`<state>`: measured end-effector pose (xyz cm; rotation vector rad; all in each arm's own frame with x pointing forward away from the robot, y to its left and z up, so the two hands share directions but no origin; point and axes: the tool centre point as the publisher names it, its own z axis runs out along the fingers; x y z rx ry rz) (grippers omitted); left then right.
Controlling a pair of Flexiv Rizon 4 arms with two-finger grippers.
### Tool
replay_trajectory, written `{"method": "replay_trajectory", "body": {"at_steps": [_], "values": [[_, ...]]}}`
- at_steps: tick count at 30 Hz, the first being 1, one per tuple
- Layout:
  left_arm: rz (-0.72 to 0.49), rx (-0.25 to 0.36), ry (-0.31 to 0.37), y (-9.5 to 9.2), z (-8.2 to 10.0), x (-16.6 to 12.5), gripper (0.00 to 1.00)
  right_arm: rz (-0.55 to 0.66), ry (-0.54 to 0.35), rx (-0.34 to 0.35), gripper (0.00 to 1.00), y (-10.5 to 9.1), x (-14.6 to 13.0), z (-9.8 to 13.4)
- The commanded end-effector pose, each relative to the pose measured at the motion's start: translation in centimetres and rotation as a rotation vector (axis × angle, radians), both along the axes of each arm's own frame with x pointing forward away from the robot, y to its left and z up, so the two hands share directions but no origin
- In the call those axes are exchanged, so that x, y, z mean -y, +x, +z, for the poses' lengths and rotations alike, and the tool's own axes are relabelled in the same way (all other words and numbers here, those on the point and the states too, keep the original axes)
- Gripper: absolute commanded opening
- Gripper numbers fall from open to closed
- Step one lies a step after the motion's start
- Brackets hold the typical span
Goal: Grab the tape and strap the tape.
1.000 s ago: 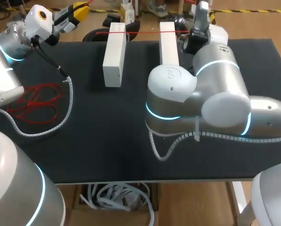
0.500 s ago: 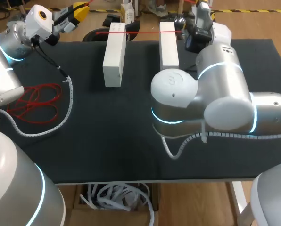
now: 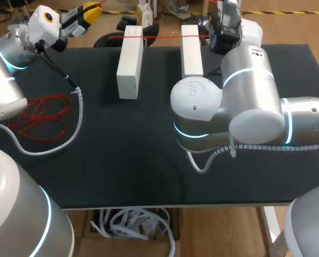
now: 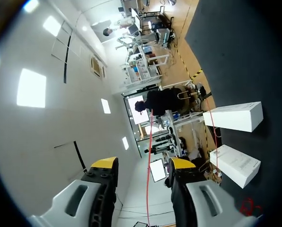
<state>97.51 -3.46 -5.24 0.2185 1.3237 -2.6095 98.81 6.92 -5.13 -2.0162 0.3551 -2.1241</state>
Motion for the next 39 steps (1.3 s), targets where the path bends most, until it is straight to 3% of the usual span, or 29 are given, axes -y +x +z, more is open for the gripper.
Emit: {"method": "replay_trajectory", "body": {"at_steps": [1,9,39], "values": [[-0.003,0.003,-0.002,0.1,-0.1,0.0,0.00,-0.007,0.008,-0.004,0.47,0.0,-0.1,0.7],[-0.003,0.003,-0.002,0.1,-0.1,0.0,0.00,-0.017,0.019,-0.001,0.40,-0.3,0.1,1.0],[-0.003,0.003,-0.002,0.1,-0.1,0.0,0.00,-0.028,0.031,0.015,0.34,-0.4,-0.6,1.6]]}}
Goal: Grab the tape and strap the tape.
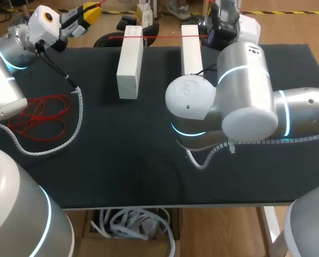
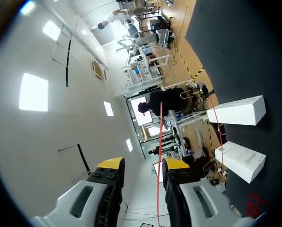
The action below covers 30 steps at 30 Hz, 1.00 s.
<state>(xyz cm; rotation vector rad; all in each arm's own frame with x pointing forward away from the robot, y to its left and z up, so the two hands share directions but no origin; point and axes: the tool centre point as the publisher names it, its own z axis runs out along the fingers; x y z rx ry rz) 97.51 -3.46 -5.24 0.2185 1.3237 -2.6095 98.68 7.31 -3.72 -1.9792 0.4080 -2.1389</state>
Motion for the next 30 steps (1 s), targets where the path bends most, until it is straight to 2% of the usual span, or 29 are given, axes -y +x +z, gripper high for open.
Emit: {"method": "replay_trajectory", "body": {"at_steps": [1,6,13,30], "values": [[-0.003,0.003,-0.002,0.08,-0.12,-0.03,0.00,-0.005,0.000,-0.007,0.35,-0.27,-0.26,0.18],[-0.003,0.003,-0.002,0.08,-0.12,-0.03,0.00,-0.008,0.003,-0.011,0.34,-0.38,-0.27,0.13],[-0.003,0.003,-0.002,0.08,-0.12,-0.03,0.00,-0.013,-0.003,-0.013,0.26,-0.17,-0.26,-0.05],[-0.003,0.003,-0.002,0.08,-0.12,-0.03,0.00,-0.019,-0.006,-0.022,0.20,0.06,-0.67,-0.22]]}}
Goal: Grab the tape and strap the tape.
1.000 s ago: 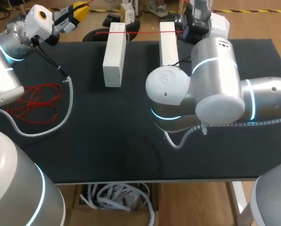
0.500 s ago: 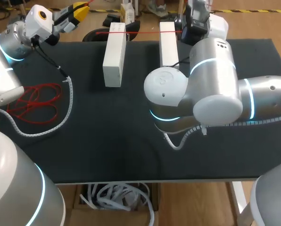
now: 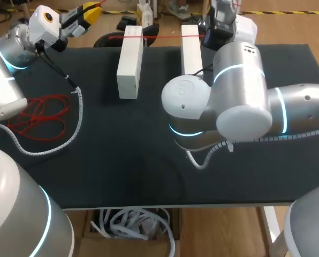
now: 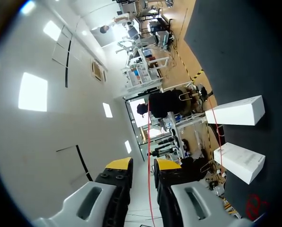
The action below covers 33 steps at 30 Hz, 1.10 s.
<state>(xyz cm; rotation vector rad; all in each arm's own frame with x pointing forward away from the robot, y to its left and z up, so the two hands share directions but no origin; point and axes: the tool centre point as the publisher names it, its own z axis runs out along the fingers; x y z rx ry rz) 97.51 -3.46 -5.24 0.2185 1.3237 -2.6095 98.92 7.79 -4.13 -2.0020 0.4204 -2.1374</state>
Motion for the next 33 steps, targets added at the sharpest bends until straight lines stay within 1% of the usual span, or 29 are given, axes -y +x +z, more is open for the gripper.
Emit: {"method": "replay_trajectory", "body": {"at_steps": [1,5,6,7,8,11,13,15,16,29,30,31,33], "values": [[-0.003,0.003,-0.002,0.08,-0.12,-0.03,0.00,-0.004,0.000,-0.007,0.19,-0.18,-0.19,0.19],[-0.003,0.003,-0.002,0.08,-0.12,-0.03,0.00,-0.003,0.004,-0.009,0.13,-0.18,-0.21,0.20],[-0.003,0.003,-0.002,0.08,-0.12,-0.03,0.00,-0.003,0.005,-0.010,0.09,-0.18,-0.22,0.20],[-0.003,0.003,-0.002,0.08,-0.12,-0.03,0.00,-0.002,0.005,-0.010,0.02,-0.17,-0.22,0.21],[-0.003,0.003,-0.002,0.08,-0.12,-0.03,0.00,-0.001,0.003,-0.011,0.00,-0.17,-0.25,0.21],[-0.003,0.003,-0.002,0.08,-0.12,-0.03,0.00,0.006,-0.006,-0.013,0.00,-0.18,-0.31,0.22],[-0.003,0.003,-0.002,0.08,-0.12,-0.03,0.00,0.016,-0.020,-0.028,0.00,-0.20,-0.33,0.23],[-0.003,0.003,-0.002,0.08,-0.12,-0.03,0.00,0.022,-0.052,-0.053,0.00,-0.21,-0.39,0.16],[-0.003,0.003,-0.002,0.08,-0.12,-0.03,0.00,0.048,-0.035,-0.061,0.00,-0.26,-0.45,0.14],[-0.003,0.003,-0.002,0.08,-0.12,-0.03,0.00,0.048,-0.035,-0.061,0.00,-0.26,-0.45,0.14],[-0.011,-0.009,0.071,0.14,-0.09,-0.05,0.00,0.048,-0.035,-0.061,0.00,-0.26,-0.45,0.14],[-0.006,-0.017,0.161,0.19,-0.11,-0.14,0.00,0.048,-0.035,-0.061,0.00,-0.26,-0.45,0.14],[-0.006,-0.051,0.319,0.19,-0.35,-0.53,0.00,0.048,-0.035,-0.061,0.00,-0.26,-0.45,0.14]]}}
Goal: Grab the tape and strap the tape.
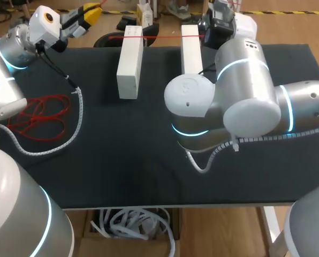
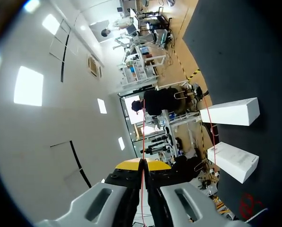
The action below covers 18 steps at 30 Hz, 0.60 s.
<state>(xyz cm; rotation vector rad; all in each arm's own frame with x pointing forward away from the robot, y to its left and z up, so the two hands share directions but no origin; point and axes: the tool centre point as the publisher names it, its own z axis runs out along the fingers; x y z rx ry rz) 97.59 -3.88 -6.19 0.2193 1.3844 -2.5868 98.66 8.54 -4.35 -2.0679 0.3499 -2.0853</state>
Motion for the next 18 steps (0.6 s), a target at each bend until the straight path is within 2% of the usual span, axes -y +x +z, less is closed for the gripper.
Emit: {"method": "replay_trajectory", "body": {"at_steps": [1,4,7,9,18], "values": [[0.005,-0.052,0.351,0.14,0.45,-1.21,0.00,0.006,-0.003,-0.010,0.00,0.00,0.30,0.37],[0.015,-0.101,0.607,0.11,0.06,-1.69,0.00,0.006,-0.003,-0.010,0.00,0.00,0.30,0.37],[0.003,-0.105,0.772,0.14,0.26,-1.78,0.00,0.006,-0.003,-0.010,0.00,0.00,0.30,0.37],[-0.061,-0.132,0.856,0.26,0.49,-1.67,0.00,0.006,-0.003,-0.010,0.00,0.00,0.30,0.37],[-0.061,-0.132,0.856,0.26,0.49,-1.67,0.00,0.006,-0.003,-0.010,0.00,0.00,0.30,0.37]]}}
